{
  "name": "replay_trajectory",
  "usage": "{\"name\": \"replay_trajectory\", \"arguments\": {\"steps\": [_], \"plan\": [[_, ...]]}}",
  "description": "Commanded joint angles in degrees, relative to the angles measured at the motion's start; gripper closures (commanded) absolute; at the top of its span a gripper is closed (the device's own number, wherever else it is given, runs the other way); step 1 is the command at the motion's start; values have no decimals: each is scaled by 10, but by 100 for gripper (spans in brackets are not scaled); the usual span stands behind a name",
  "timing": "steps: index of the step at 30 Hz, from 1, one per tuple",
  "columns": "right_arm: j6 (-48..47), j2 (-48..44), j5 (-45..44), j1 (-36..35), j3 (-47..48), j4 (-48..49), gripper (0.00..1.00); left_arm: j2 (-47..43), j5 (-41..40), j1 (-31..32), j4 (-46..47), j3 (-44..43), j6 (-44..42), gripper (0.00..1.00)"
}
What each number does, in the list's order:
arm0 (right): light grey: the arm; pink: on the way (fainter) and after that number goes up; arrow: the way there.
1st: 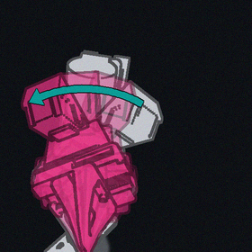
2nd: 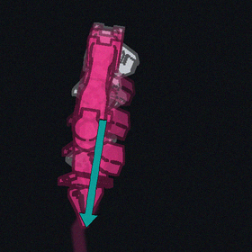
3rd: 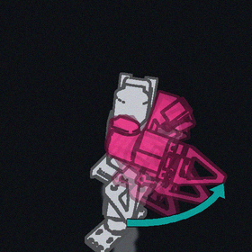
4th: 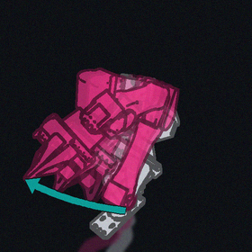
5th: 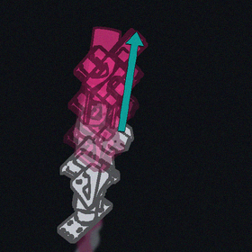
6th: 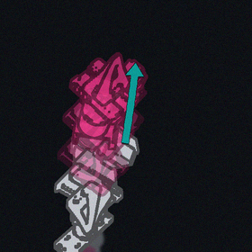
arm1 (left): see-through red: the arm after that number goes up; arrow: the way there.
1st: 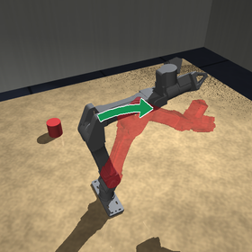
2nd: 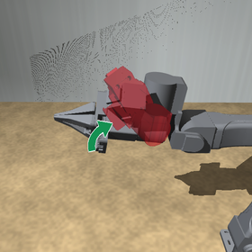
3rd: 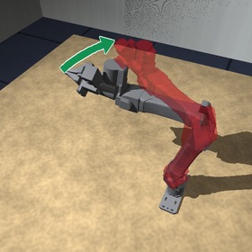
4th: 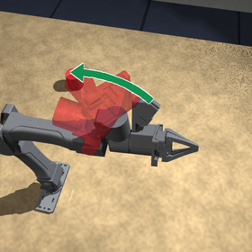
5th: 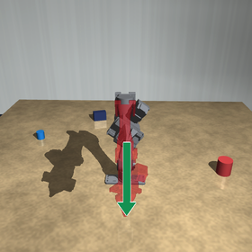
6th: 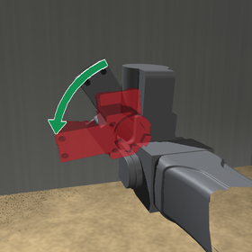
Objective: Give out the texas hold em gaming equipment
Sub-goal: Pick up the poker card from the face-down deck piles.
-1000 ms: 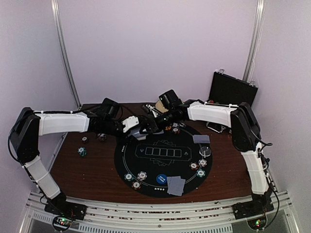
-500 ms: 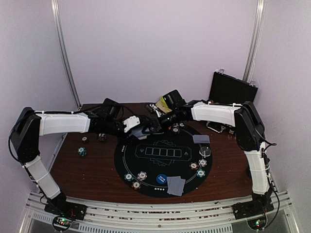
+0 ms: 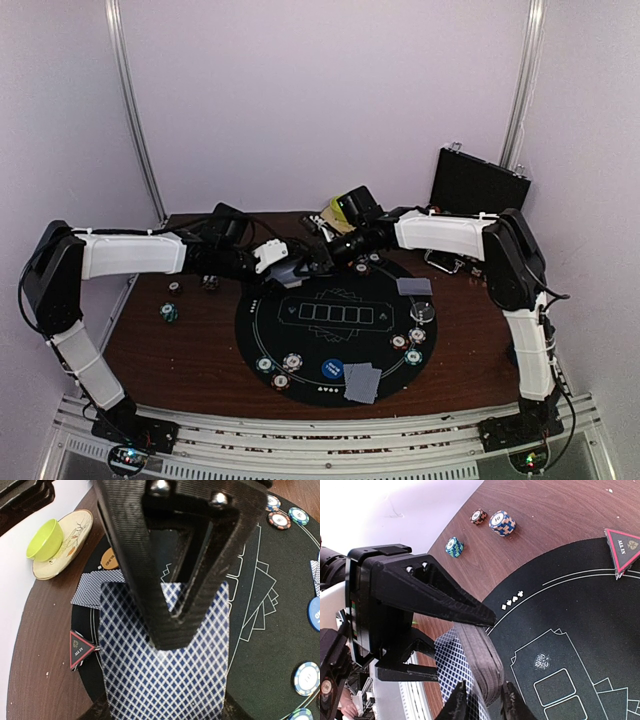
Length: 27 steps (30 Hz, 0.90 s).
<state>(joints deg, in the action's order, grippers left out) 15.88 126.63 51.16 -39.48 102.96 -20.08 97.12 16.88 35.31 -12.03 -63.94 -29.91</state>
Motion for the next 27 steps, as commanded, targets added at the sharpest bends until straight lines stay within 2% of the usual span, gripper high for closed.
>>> {"name": "replay_trajectory", "arguments": {"steps": [1,6,11,13,15,17,21,25,27], "plan": [[0,-33,21,5,-14,-5,81,1,-10,-7,38,5,8,44],[-1,-42,25,6,-18,-4,93,3,-11,-7,38,6,7,44],[-5,-49,30,11,-22,-5,94,5,-13,-7,37,6,7,44],[-5,-53,32,12,-23,-4,92,5,-14,-7,38,6,7,44],[-5,-55,32,13,-23,-4,77,5,-13,-8,38,6,7,44],[-6,-57,33,13,-23,-4,73,6,-13,-7,38,5,7,44],[-9,-57,24,13,-24,-7,73,6,-11,-8,36,3,8,44],[-4,-51,24,13,-24,-3,80,6,-11,-8,36,4,7,44],[4,-44,28,13,-23,3,81,5,-10,-7,36,3,7,44]]}}
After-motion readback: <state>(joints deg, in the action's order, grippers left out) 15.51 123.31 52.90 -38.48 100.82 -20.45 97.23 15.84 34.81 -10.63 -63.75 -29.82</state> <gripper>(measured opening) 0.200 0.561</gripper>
